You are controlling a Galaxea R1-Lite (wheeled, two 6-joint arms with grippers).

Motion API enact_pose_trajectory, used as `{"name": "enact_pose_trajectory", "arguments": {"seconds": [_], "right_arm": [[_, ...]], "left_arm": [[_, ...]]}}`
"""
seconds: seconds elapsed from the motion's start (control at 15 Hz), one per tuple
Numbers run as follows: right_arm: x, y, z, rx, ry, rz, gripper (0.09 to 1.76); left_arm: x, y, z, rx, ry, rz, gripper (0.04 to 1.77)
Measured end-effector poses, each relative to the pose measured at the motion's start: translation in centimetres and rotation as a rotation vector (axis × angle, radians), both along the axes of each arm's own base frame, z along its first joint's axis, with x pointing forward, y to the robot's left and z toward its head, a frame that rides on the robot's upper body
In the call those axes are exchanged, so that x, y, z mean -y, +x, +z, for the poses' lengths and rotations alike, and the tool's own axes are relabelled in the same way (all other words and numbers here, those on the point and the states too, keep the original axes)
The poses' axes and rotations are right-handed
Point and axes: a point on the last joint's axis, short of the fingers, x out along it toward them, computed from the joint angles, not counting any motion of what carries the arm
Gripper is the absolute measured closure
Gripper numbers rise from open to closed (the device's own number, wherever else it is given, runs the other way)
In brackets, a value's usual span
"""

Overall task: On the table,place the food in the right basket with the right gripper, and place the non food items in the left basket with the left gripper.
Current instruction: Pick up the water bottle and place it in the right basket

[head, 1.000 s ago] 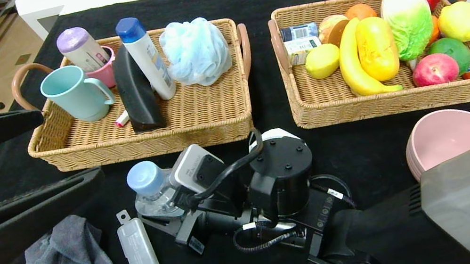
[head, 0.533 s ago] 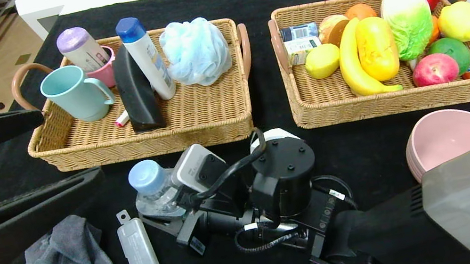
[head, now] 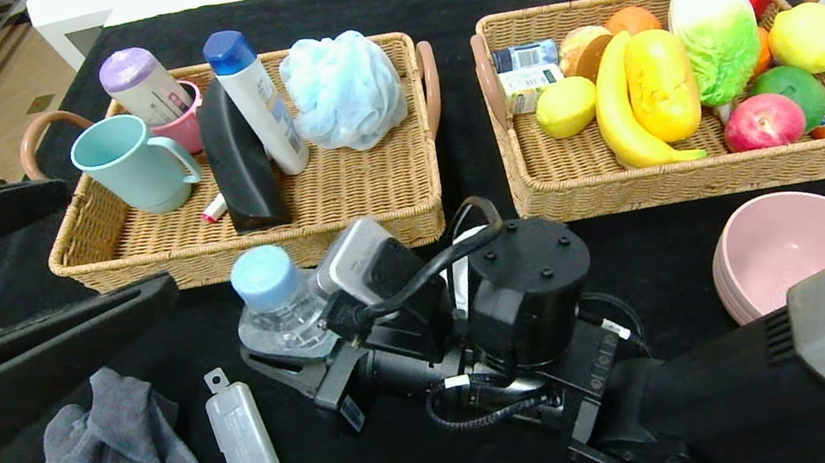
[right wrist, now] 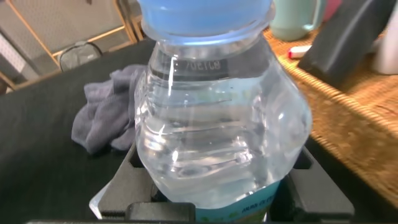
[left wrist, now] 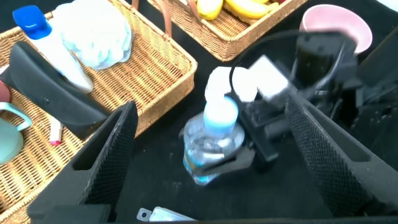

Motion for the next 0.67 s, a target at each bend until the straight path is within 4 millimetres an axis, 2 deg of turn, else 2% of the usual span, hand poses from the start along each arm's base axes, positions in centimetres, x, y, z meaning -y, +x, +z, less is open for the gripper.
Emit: {"name": "enact_pose_trajectory", "arguments": {"seconds": [0.33, 0.67], "right_arm": [[2.0, -0.8, 3.0, 0.001, 0.059, -0.011, 0.96], [4.9, -0.4, 6.2, 0.013, 0.103, -0.064, 0.96]], "left_arm": [[0.0, 0.0, -0.1, -0.004, 0.002, 0.0, 0.09], [0.0, 0.0, -0.3, -0.008, 0.007, -0.006, 0.09]]}}
